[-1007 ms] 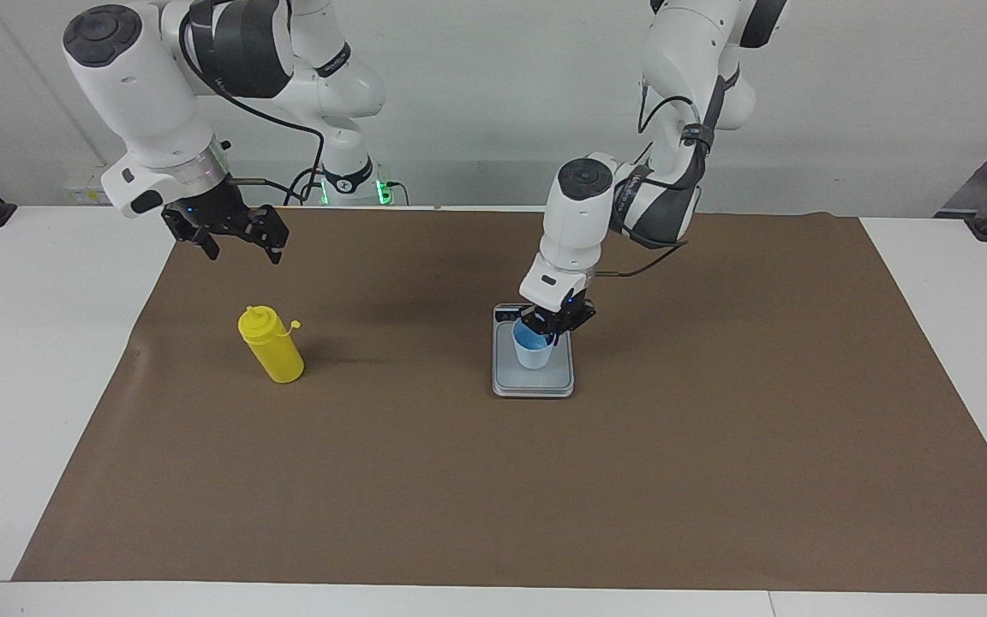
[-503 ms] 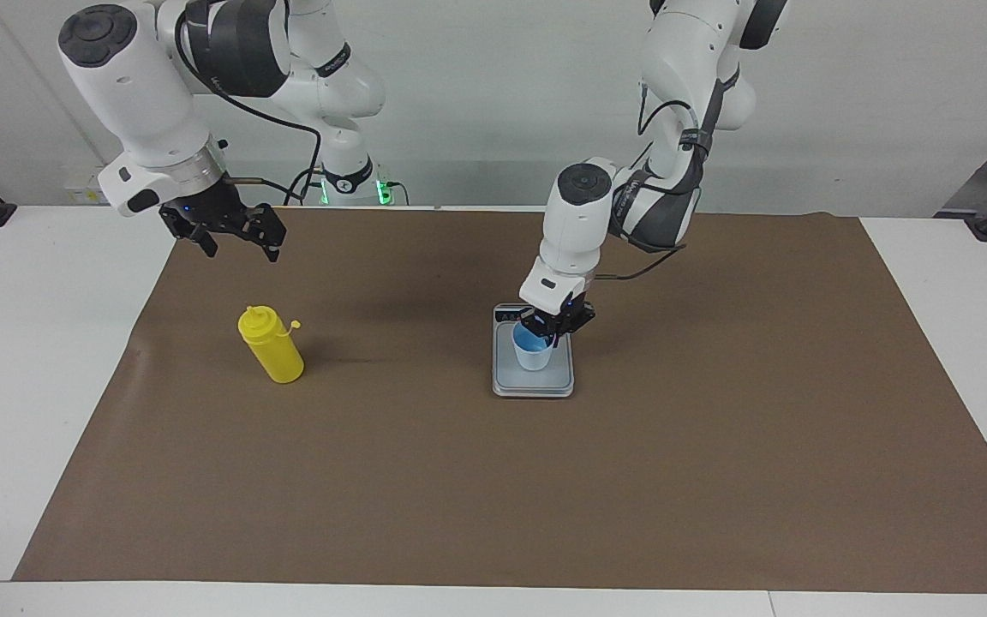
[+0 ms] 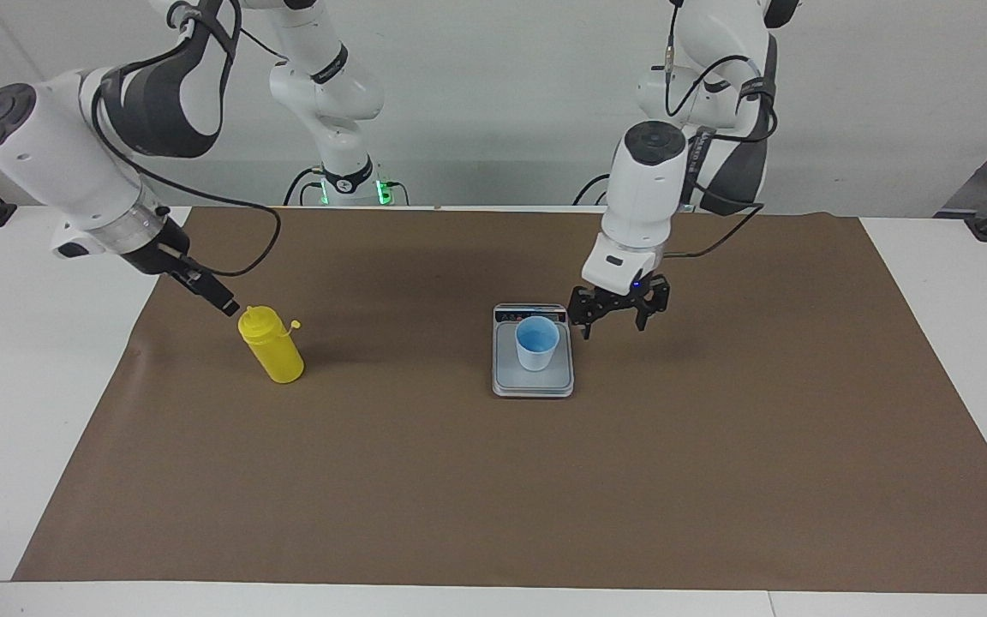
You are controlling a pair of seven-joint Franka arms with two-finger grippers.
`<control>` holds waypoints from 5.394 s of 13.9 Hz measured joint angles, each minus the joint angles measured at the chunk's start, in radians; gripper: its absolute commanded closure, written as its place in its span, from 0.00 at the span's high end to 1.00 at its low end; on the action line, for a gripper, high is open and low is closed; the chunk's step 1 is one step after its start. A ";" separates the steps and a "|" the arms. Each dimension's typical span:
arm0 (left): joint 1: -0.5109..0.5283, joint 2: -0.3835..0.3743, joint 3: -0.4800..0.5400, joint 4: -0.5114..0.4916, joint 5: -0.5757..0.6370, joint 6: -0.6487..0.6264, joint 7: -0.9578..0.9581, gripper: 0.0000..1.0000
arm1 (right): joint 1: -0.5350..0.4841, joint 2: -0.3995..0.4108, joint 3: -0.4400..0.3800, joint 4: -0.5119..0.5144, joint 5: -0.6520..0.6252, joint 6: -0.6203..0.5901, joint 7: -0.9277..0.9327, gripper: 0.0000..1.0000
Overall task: Pour seasoning into cup on scale with both arms
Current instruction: 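Release the cup and withdraw the left gripper while the right gripper opens, then lower the right gripper onto the yellow bottle and grasp it, then lift the yellow bottle with the right gripper over the blue cup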
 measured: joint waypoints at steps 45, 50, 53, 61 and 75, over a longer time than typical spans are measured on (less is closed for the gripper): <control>0.379 -0.161 0.004 0.174 -0.125 -0.455 0.616 1.00 | 0.114 0.159 0.009 -0.015 0.197 0.130 0.813 0.00; 0.382 -0.161 0.003 0.173 -0.128 -0.455 0.616 1.00 | 0.321 0.151 0.012 0.028 -0.067 0.217 1.116 0.00; 0.382 -0.161 0.003 0.171 -0.128 -0.455 0.616 1.00 | 0.445 0.151 0.012 0.030 -0.243 0.283 1.219 0.00; 0.383 -0.161 0.003 0.171 -0.128 -0.455 0.616 1.00 | 0.581 0.153 0.013 0.024 -0.665 0.516 1.331 0.00; 0.383 -0.161 0.002 0.170 -0.128 -0.455 0.658 1.00 | 0.758 0.170 0.016 -0.107 -1.365 0.656 1.696 0.00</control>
